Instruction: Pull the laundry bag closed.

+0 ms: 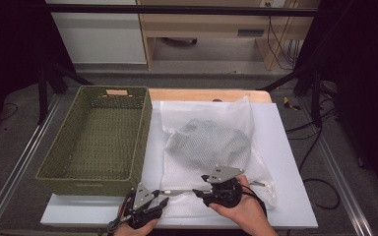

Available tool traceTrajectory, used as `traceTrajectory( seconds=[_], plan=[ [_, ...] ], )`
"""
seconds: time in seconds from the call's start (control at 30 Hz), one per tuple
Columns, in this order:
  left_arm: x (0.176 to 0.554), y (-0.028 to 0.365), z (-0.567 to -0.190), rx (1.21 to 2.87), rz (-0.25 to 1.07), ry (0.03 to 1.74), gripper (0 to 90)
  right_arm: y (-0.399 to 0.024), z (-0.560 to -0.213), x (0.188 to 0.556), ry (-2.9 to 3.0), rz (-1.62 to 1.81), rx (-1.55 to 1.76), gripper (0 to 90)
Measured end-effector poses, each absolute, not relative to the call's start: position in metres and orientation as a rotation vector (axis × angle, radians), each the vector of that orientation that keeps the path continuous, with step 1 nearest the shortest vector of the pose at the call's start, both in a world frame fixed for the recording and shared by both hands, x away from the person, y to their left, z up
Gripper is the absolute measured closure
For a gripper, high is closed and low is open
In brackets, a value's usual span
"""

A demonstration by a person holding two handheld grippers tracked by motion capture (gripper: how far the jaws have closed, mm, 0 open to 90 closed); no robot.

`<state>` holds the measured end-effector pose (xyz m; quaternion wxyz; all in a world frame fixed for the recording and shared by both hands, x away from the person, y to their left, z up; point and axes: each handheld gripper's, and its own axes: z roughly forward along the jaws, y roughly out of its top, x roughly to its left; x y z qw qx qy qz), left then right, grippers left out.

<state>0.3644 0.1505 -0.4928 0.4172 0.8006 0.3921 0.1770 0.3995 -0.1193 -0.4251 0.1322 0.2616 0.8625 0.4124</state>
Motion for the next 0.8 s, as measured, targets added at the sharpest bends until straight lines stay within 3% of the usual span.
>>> traceTrajectory(
  seconds=[0.27,0.8],
  plan=[
    [0.364,0.153,-0.495,1.996,0.463,0.986,63.6,-0.11,-0.422,0.397,2.513,1.199,0.725,46.8],
    [0.365,0.153,-0.496,1.992,0.476,0.995,86.8,-0.098,-0.422,0.395,2.527,1.188,0.693,46.8]
  ],
)
